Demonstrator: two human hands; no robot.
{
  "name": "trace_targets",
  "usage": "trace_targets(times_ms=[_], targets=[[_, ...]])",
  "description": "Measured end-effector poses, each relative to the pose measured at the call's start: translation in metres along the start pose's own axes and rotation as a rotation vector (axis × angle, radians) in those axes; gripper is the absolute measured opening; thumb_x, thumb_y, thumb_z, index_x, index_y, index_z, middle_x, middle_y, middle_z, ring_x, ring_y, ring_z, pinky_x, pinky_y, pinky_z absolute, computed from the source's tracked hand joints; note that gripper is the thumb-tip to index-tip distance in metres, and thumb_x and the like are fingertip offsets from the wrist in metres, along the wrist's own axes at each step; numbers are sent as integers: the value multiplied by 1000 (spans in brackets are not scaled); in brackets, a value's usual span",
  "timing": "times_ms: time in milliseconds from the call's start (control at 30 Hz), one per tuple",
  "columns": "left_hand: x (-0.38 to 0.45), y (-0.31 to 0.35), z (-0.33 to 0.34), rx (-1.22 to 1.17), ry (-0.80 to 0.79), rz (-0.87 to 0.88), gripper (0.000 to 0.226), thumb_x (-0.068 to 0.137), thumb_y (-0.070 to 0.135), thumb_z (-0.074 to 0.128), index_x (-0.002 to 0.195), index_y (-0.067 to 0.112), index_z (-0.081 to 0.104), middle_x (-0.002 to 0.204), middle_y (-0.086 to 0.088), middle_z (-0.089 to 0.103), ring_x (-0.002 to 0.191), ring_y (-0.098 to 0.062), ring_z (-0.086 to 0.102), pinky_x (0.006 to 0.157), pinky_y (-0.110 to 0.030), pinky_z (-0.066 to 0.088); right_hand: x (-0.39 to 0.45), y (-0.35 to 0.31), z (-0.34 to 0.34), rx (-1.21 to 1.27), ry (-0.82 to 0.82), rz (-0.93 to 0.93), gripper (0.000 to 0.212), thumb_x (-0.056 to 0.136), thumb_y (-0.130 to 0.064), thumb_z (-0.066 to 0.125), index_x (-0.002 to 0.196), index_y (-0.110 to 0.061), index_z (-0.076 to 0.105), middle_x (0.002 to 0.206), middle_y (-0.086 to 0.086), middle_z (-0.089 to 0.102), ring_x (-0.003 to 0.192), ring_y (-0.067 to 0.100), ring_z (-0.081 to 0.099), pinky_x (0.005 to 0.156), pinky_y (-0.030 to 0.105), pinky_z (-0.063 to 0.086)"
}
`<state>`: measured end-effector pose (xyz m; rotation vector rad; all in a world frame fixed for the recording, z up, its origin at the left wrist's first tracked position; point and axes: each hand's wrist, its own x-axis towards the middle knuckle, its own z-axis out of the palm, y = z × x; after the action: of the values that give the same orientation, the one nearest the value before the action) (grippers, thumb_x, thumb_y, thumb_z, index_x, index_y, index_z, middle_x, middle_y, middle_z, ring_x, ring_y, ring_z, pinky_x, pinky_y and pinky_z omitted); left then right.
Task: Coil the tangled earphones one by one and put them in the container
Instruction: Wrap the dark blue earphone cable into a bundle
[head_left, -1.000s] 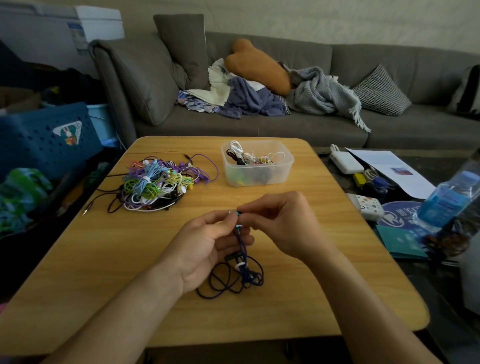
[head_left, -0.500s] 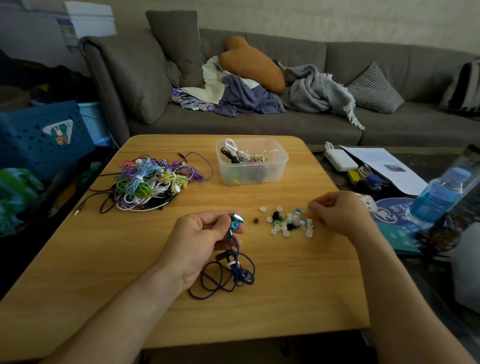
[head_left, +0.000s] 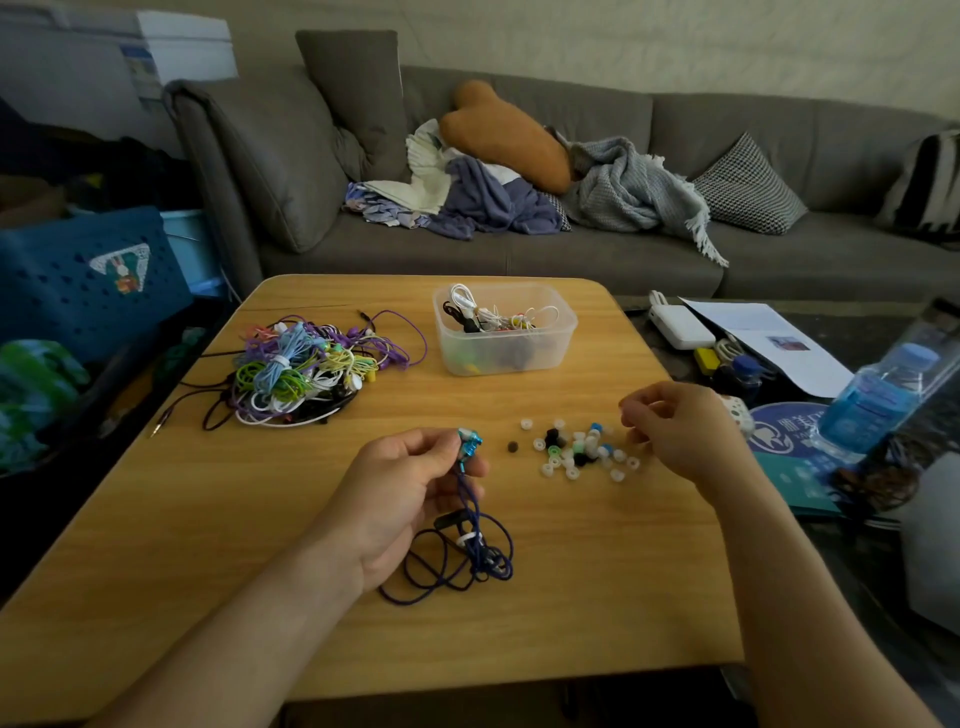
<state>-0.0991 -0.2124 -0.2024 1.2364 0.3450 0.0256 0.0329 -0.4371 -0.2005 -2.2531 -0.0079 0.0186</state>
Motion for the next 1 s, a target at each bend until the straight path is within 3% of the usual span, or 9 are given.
trace_targets(times_ms=[133,267,433,567,667,800,900,1000], targets=[[-1,0,2,-33,2,-7,15,98,8,51,100,2,64,78,-11,71,59,-18,63,63,-29,52,-14,-17,8,391,21,-88,8,93,-15,65,101,-17,66,86,3,74,79,18,72,70,29,59],[-1,4,5,-123,-36,-30,20,98,8,47,107,-1,61,72,-8,68,56,-15,60,59,-27,47,-46,-49,30,710,-264,-292,14,92,-9,63,103,0,64,88,17,73,70,22,69,64,30,59],[-3,7,7,-152,-55,18,21,99,10,41,99,2,60,66,-7,60,54,-17,54,61,-32,39,-58,-59,60,611,-339,-423,13,94,-10,63,99,0,67,78,10,71,66,19,64,65,28,57],[-2,6,7,-89,3,83,20,100,10,43,97,3,61,63,-6,58,51,-17,51,59,-32,38,-60,-59,63,638,-335,-423,16,90,-9,69,105,-5,70,80,13,74,71,22,71,73,36,61],[-3,2,5,102,21,205,22,103,13,40,99,4,60,63,-3,59,52,-16,50,54,-27,42,-62,-59,61,595,-317,-435,16,87,-10,73,101,-4,72,79,12,75,71,25,73,71,37,62],[-2,-4,2,481,24,444,19,104,17,38,106,9,55,62,1,59,49,-11,49,48,-21,41,-66,-62,62,485,-255,-489,9,84,-12,78,92,-9,78,76,1,76,65,18,72,65,32,60],[-1,-3,0,554,41,489,17,103,18,41,103,12,57,62,0,61,49,-11,50,49,-21,41,-68,-62,68,440,-195,-518,8,82,-10,78,88,-14,78,76,-3,76,69,13,73,68,35,61],[-1,-1,-1,515,55,470,20,103,20,41,99,11,58,59,-2,61,49,-12,52,49,-24,43,-69,-62,71,471,-192,-517,12,81,-7,79,91,-14,77,76,-3,76,69,12,73,67,28,60]])
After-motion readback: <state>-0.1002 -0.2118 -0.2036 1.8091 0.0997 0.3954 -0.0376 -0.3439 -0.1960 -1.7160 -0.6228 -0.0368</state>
